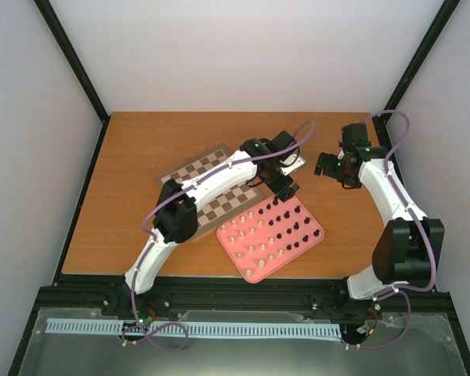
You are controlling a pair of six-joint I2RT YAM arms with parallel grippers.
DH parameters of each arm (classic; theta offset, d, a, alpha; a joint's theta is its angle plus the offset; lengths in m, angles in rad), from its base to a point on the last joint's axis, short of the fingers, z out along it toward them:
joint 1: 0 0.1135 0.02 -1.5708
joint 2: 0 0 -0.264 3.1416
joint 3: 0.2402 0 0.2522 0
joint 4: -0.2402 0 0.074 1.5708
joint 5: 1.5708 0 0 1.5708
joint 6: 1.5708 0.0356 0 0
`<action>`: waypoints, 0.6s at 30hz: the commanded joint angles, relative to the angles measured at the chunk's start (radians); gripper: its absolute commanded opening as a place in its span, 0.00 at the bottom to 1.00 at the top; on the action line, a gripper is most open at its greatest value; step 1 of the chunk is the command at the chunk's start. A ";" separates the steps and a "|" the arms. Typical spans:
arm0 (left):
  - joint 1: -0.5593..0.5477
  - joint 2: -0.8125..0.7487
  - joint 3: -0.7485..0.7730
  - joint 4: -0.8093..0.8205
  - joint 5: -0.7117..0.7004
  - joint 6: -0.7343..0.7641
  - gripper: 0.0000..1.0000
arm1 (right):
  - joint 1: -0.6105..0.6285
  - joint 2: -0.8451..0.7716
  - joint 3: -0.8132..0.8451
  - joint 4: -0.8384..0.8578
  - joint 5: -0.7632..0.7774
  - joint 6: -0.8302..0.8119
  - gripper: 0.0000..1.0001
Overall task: Set up the chess pieces on the board
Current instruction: Pick up the chess piece from the storage box.
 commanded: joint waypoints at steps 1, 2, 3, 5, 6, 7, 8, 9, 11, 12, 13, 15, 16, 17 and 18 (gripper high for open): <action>-0.003 -0.028 0.020 -0.005 -0.037 0.013 1.00 | -0.009 -0.033 0.009 -0.003 0.023 -0.001 1.00; -0.003 -0.028 0.021 -0.005 -0.040 0.013 1.00 | -0.009 -0.035 0.009 -0.003 0.015 -0.007 1.00; -0.003 -0.030 0.022 -0.002 -0.044 0.013 1.00 | -0.009 -0.038 0.009 -0.002 0.012 -0.012 1.00; -0.002 -0.029 0.026 0.001 -0.048 0.012 1.00 | -0.008 -0.045 0.007 0.000 0.009 -0.019 1.00; -0.004 -0.027 0.030 0.001 -0.048 0.013 1.00 | -0.009 -0.050 0.004 0.001 0.010 -0.020 1.00; -0.003 -0.024 0.034 0.000 -0.047 0.013 1.00 | -0.009 -0.051 0.000 0.003 0.013 -0.018 1.00; -0.003 -0.020 0.039 0.000 -0.046 0.013 1.00 | -0.009 -0.052 0.000 0.004 0.012 -0.021 1.00; -0.002 -0.017 0.042 -0.001 -0.043 0.013 1.00 | -0.009 -0.052 -0.002 0.005 0.010 -0.024 1.00; -0.003 -0.012 0.044 0.000 -0.038 0.013 1.00 | -0.008 -0.052 0.001 0.004 0.011 -0.027 1.00; -0.003 -0.010 0.045 0.000 -0.036 0.011 1.00 | -0.009 -0.051 0.002 0.004 0.013 -0.029 1.00; -0.003 -0.007 0.047 -0.001 -0.035 0.011 1.00 | -0.009 -0.051 0.004 0.003 0.017 -0.030 1.00; -0.003 -0.005 0.047 -0.005 -0.028 0.011 1.00 | -0.009 -0.047 0.008 0.000 0.023 -0.032 1.00; -0.003 -0.007 0.047 -0.007 -0.026 0.010 1.00 | -0.009 -0.044 0.012 -0.003 0.024 -0.034 1.00; -0.003 -0.012 0.046 -0.011 -0.026 0.010 1.00 | -0.009 -0.037 0.015 -0.007 0.022 -0.034 1.00; -0.002 -0.018 0.041 -0.014 -0.029 0.010 1.00 | -0.009 -0.032 0.017 -0.009 0.020 -0.034 1.00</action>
